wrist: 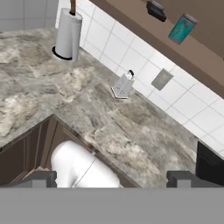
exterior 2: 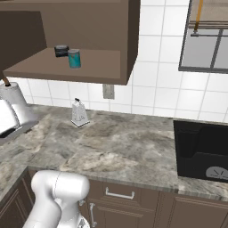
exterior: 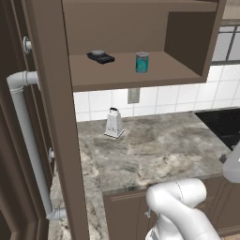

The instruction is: Pick the canned food and jam from the counter and place them in the cabinets closest to them.

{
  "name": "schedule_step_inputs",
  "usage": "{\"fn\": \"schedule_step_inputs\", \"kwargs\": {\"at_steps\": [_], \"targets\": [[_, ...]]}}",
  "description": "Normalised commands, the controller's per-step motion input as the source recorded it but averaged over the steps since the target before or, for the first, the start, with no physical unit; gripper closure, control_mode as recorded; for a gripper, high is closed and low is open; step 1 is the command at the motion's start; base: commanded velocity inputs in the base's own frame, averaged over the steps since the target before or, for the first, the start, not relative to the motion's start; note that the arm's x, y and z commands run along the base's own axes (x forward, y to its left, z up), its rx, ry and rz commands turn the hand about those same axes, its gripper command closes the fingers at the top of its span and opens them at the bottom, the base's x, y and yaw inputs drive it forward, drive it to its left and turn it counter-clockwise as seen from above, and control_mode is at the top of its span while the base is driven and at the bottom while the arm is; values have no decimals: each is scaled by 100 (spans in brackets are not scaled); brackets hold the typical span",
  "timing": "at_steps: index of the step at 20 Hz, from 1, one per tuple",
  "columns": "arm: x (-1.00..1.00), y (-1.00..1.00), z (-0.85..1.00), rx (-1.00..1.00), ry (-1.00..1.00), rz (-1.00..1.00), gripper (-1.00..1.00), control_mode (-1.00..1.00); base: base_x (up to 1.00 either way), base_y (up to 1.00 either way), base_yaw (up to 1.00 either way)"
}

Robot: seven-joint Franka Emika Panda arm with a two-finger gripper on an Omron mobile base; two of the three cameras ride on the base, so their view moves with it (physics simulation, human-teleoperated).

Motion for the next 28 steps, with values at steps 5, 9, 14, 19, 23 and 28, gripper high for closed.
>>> {"fn": "schedule_step_inputs", "kwargs": {"at_steps": [5, 9, 14, 19, 23, 28], "targets": [[0, 0, -38, -3, 0, 1, -100, -100, 0, 0, 0], [0, 0, -17, -1, 0, 0, -100, -100, 0, 0, 0], [0, 0, -11, -2, 1, 0, -100, -100, 0, 0, 0], [0, 0, 0, 0, 0, 0, -100, -100, 0, 0, 0], [0, 0, 0, 0, 0, 0, -100, -100, 0, 0, 0], [0, 0, 0, 0, 0, 0, -100, 100, 0, 0, 0]]}}
